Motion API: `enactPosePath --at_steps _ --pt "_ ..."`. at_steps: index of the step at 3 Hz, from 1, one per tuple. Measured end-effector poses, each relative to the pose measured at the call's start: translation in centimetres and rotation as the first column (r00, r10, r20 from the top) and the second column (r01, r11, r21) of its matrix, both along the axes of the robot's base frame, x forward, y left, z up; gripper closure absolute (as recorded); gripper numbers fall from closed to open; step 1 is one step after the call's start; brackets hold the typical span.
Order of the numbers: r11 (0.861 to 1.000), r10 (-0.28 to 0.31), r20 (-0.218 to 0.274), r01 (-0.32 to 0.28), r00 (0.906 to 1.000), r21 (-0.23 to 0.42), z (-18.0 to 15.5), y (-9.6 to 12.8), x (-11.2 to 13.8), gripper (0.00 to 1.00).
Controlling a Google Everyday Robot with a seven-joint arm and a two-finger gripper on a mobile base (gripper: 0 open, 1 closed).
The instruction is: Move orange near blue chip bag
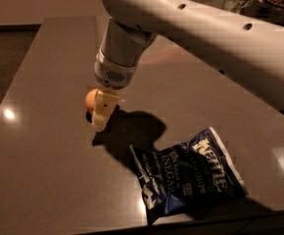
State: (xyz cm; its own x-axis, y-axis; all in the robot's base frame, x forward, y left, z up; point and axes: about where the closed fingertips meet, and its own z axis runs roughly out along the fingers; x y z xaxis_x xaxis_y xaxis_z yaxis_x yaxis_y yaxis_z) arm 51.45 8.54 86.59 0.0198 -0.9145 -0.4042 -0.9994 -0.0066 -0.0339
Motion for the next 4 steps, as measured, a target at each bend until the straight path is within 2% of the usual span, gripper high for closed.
enactPosePath --at_steps 1,2,3,4 --pt "1.000 0.007 0.003 -0.007 1.0000 -0.007 0.1 0.0 -0.1 0.40" --pt "0.997 -0.062 0.005 0.062 0.9981 -0.046 1.1 -2.5 -0.8 0.71" --pt "0.983 -0.172 -0.009 0.170 0.9851 -0.071 1.9 -5.1 -1.5 0.94" --pt "0.935 -0.344 -0.047 0.338 0.9378 -0.106 2.4 -9.0 -3.2 1.00"
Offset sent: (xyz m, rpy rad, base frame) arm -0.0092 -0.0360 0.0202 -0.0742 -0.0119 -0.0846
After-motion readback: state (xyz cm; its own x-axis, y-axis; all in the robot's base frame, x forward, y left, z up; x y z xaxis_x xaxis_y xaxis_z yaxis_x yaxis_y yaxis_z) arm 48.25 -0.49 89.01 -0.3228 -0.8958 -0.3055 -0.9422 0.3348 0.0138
